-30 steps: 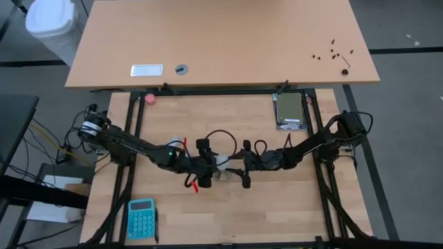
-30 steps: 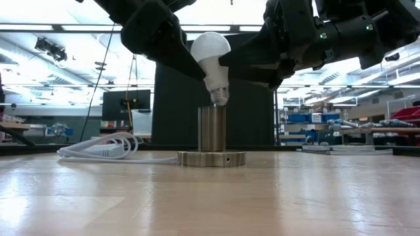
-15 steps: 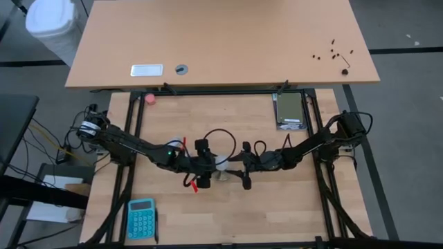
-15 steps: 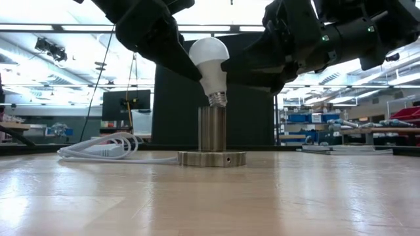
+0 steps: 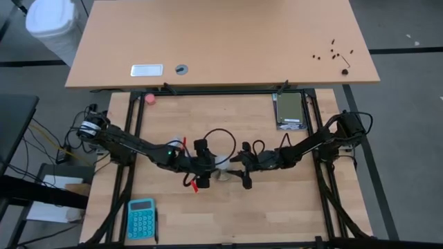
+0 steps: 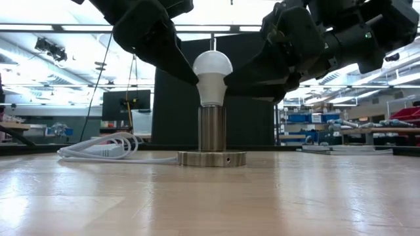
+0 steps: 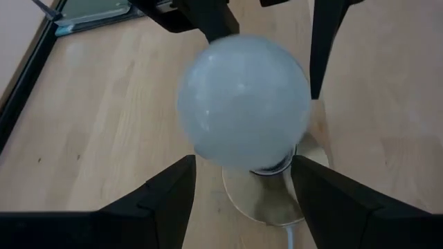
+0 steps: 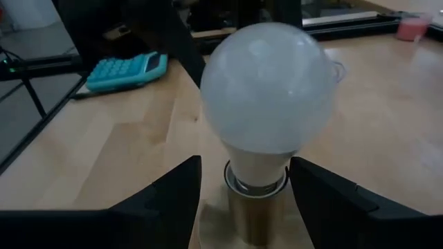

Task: Screw lightbulb
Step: Insert the lightbulb into the lamp holder

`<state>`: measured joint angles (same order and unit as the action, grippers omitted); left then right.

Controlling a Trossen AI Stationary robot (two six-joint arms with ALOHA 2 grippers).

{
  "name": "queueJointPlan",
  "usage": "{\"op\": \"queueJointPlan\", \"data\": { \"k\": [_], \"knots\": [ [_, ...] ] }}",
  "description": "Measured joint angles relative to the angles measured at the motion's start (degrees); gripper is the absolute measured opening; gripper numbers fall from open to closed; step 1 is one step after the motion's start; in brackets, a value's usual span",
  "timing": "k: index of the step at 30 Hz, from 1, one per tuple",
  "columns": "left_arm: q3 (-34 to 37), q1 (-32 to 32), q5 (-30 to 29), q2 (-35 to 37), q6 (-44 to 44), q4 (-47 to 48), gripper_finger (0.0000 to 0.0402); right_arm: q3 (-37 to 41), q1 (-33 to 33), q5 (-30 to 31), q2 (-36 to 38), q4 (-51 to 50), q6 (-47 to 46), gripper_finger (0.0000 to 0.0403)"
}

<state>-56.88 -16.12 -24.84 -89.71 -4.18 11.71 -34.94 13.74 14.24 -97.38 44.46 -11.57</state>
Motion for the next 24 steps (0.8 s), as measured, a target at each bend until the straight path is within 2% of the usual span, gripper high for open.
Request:
{"op": "queueJointPlan", "data": {
  "k": [8,13,24],
  "knots": [
    [0.1,-0.1,1.1,-3.6,-1.0,-0.1,0.0243,0.0,0.0,0.0,0.0,-0.5,0.5,0.0231],
    [0.1,-0.1,-0.4,-3.1,-2.1,1.0,0.0243,0.0,0.2,2.3,0.0,-3.2,-0.1,0.0231],
    [0.0,-0.2,-0.2,-2.9,-2.0,1.8,0.0243,0.0,-0.5,1.2,0.0,-4.3,-0.2,0.0231]
  ]
}}
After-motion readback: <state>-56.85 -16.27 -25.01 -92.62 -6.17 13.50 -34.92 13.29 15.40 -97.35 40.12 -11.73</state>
